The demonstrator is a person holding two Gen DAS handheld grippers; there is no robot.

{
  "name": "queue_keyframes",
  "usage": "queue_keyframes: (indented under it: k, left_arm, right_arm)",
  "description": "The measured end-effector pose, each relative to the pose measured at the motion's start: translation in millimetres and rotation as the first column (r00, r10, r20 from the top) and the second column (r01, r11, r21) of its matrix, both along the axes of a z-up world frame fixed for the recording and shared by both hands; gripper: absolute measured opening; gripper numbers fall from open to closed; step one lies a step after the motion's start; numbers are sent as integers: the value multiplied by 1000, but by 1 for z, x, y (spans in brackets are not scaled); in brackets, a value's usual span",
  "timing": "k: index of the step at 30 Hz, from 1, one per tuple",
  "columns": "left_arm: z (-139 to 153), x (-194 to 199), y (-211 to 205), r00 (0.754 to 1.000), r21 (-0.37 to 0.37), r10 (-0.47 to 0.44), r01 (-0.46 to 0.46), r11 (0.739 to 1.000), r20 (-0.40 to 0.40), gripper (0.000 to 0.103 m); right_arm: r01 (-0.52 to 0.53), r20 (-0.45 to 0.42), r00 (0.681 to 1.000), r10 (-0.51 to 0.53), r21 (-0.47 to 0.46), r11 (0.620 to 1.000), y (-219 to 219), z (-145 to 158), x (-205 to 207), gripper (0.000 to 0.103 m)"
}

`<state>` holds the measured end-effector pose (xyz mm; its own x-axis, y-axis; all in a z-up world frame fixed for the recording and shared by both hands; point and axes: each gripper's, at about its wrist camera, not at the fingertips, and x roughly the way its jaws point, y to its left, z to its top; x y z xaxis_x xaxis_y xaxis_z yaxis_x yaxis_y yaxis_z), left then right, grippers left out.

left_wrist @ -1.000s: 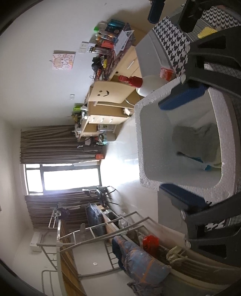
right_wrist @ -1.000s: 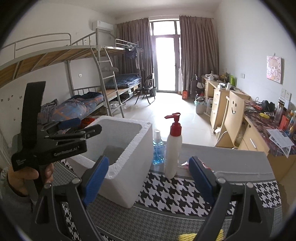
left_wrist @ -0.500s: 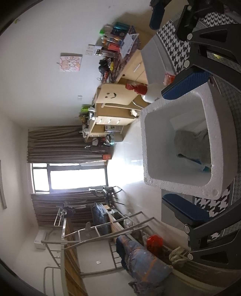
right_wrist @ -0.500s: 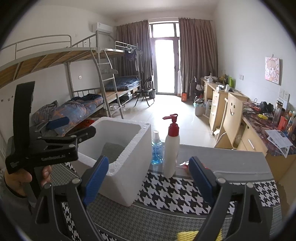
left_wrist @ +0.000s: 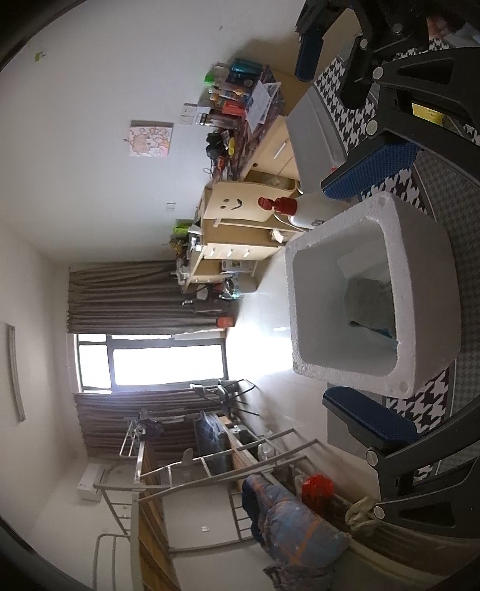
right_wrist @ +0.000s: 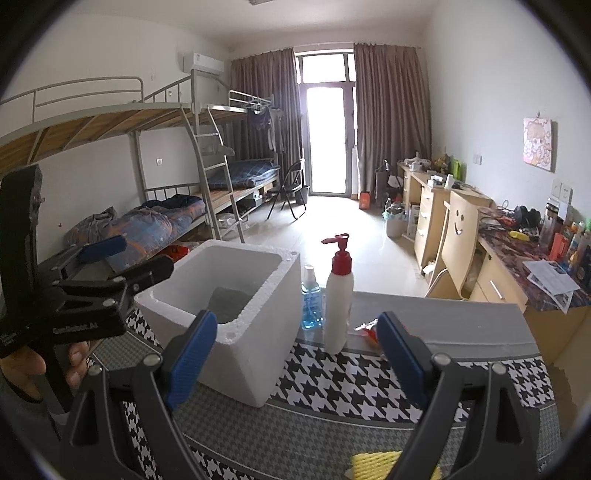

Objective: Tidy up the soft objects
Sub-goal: 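Withdraw both open tools from the box toward the yellow sponge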

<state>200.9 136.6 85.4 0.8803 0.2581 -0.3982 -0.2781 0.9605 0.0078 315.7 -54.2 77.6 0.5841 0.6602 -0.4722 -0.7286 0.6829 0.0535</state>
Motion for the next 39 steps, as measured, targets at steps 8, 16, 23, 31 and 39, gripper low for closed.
queue_keyframes:
  k: [8, 16, 23, 31, 39]
  left_arm:
    - [-1, -9, -4, 1000, -5, -11, 11, 1000, 7, 102]
    - [2, -22, -5, 1000, -12, -18, 18, 1000, 24, 102]
    - [2, -31, -14, 999, -1, -32, 32, 999, 34, 102]
    - [2, -39, -22, 998, 5, -45, 45, 999, 49, 102]
    - [0, -46, -32, 996, 8, -72, 71, 997, 57, 102]
  right_arm:
    - [7, 13, 1000, -7, 3, 1000, -7, 3, -10, 91]
    - [16, 23, 1000, -16, 5, 1000, -12, 6, -16, 91]
    - [16, 27, 999, -17, 10, 1000, -14, 7, -22, 91]
    - [26, 31, 999, -26, 15, 1000, -20, 7, -26, 91]
    - [38, 41, 998, -38, 17, 999, -28, 5, -36, 91]
